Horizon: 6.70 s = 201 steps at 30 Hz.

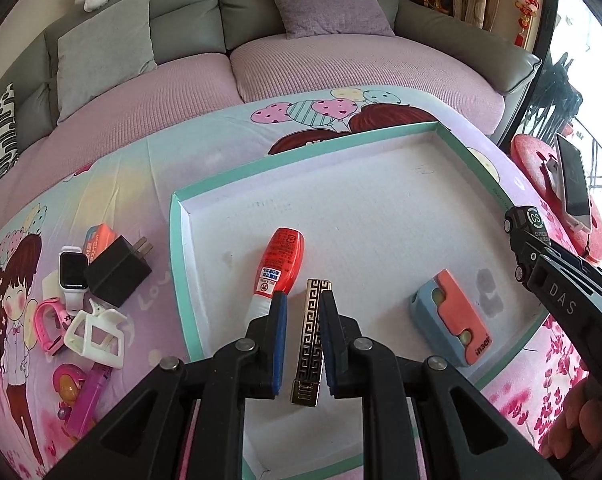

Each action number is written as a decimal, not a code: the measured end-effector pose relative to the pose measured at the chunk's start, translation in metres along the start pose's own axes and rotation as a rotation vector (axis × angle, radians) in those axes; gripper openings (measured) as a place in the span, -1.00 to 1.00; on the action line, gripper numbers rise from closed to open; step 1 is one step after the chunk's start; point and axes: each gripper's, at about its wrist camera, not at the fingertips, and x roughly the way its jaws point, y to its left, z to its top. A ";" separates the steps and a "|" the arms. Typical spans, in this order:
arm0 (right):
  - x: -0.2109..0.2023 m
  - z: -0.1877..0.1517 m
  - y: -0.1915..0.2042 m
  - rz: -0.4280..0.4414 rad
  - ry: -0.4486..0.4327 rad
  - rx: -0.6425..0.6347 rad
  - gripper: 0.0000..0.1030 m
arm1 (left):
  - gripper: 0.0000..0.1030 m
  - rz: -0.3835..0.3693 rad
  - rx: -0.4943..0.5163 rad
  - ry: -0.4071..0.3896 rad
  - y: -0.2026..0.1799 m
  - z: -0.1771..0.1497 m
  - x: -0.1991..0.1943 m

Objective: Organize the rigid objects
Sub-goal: 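Carry the toy car and gold box into the tray while both tools release them, then move both open tools back toward the pink lighter and toy dog, then grasp the pink lighter with the right tool while the left grasps the pink-helmet toy dog, then carry the lighter and toy dog into the tray while both tools open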

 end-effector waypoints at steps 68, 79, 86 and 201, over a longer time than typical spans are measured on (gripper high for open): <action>-0.047 -0.098 0.265 0.586 0.090 -0.454 1.00 | 1.00 0.329 -0.801 -0.102 0.301 -0.119 -0.070; -0.038 -0.118 0.280 0.509 0.145 -0.564 1.00 | 1.00 0.326 -0.720 -0.018 0.296 -0.118 -0.046; -0.036 -0.120 0.277 0.386 0.110 -0.655 0.97 | 1.00 0.323 -0.708 0.007 0.296 -0.117 -0.038; -0.023 -0.006 0.094 0.255 -0.053 -0.172 -0.59 | -0.13 0.000 -0.249 -0.098 0.120 0.001 -0.050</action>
